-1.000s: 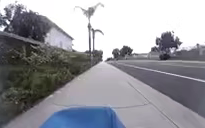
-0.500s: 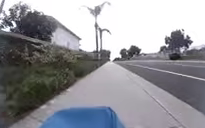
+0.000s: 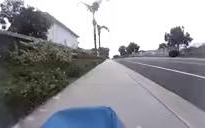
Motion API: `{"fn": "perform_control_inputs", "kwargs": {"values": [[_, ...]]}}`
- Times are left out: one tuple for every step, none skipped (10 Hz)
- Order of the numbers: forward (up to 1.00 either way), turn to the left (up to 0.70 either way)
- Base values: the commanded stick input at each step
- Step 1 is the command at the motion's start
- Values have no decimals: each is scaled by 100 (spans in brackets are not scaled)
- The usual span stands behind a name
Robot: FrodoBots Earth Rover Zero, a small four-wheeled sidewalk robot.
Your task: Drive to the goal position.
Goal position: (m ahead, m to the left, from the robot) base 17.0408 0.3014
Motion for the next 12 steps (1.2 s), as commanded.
{"fn": "perform_control_inputs", "kwargs": {"values": [[100,0],[100,0],[100,0],[100,0],[100,0],[100,0],[100,0],[100,0],[100,0],[100,0],[100,0],[100,0]]}}
